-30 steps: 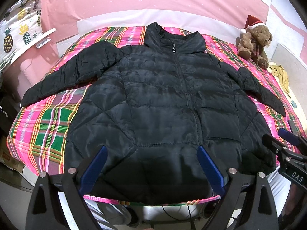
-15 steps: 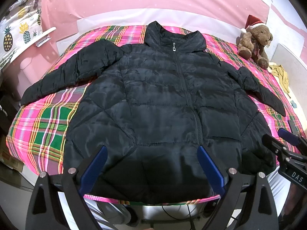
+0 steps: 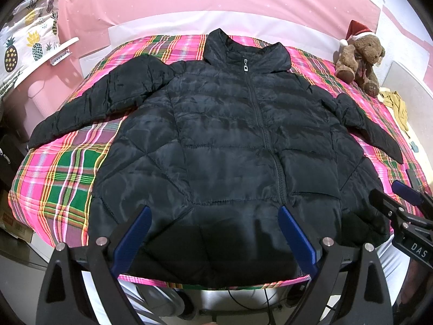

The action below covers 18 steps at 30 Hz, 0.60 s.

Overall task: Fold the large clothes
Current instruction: 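Grasp the jacket sleeve with the left tool and lift it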

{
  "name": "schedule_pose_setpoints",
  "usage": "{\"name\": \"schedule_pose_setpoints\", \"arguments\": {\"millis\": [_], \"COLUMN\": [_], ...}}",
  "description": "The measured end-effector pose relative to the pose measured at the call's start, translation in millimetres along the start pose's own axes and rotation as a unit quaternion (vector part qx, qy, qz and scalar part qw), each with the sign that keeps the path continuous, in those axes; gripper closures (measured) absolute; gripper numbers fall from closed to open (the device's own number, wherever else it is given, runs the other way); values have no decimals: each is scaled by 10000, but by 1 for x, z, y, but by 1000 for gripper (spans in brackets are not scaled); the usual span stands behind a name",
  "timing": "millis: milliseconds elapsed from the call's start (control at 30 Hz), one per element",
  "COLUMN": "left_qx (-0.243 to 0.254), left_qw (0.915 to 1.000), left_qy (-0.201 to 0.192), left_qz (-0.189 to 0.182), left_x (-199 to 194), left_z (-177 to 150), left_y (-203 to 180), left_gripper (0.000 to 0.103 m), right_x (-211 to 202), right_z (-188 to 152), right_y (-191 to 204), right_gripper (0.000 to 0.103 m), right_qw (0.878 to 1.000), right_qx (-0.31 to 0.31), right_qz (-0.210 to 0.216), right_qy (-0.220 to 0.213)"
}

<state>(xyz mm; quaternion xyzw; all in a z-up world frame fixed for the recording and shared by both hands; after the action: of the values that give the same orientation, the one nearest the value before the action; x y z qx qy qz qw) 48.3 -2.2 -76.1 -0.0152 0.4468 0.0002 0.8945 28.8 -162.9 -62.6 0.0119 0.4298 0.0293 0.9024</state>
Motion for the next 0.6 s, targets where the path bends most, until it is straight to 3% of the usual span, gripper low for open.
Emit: {"name": "schedule_pose_setpoints", "arguments": {"millis": [233,600], "left_qx": [8,-18], "left_qw": [10000,9997], "left_qy": [77,239], "left_qz": [4,49], "left_x": [11,30], "left_z": [-8,5], "left_y": [0,9], "left_gripper": [7,7], "right_x": [15,33], "right_z": [-5,5], "right_y": [4,4], "right_gripper": [26,26], "right_qw": [9999,9996], "right_qx": [-8,-47], "right_qz": [-10,-20], "right_qy": [103,267]}}
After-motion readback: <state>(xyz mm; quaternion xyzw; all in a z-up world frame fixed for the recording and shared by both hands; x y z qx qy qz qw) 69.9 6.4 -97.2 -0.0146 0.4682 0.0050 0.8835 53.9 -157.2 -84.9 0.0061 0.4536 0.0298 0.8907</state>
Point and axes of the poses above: each gripper's, at about its wrist camera, not at the fingertips, and x roughly the way its jaws point, y to its left, z to its top, the point moved 8 cm from there along x, roughly the way its jaws point, and after that the axes turned 3 degrees about x, right-handed, at the moved point
